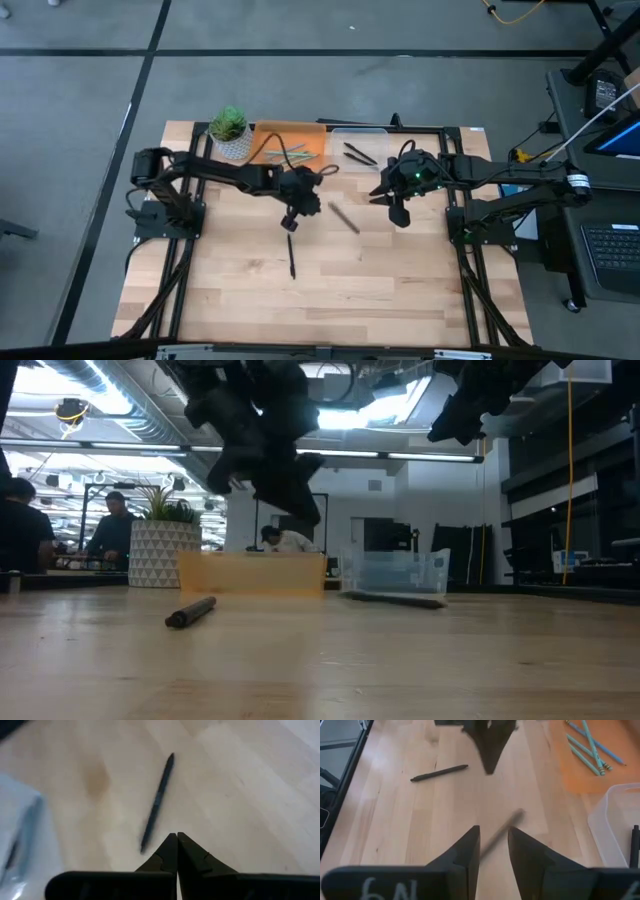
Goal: Sort pens & pencils
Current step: Put the black pen into the transparent bin
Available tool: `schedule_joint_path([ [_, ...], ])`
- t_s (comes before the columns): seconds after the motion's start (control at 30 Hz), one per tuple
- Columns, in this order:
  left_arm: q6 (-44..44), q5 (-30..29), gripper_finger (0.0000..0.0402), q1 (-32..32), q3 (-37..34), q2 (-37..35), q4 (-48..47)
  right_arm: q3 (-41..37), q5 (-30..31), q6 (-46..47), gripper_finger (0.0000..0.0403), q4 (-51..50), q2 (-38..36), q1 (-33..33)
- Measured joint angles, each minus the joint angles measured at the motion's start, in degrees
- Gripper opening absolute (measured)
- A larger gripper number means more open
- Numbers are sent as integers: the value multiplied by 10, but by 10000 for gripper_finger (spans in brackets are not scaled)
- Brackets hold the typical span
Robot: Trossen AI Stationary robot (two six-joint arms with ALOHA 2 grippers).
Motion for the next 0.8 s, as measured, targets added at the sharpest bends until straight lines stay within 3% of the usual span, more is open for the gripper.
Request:
schedule_joint_path([
  [0.3, 17, 55, 3, 27, 1, -47, -15, 0, 0, 7, 101, -1, 0, 16],
  [0.63, 31, 36, 1, 24, 1, 17, 17, -10, 0, 16, 101, -20, 10, 26],
  [0.8, 12, 39, 1, 31, 1, 12, 15, -72, -24, 45, 101, 55, 13, 26],
])
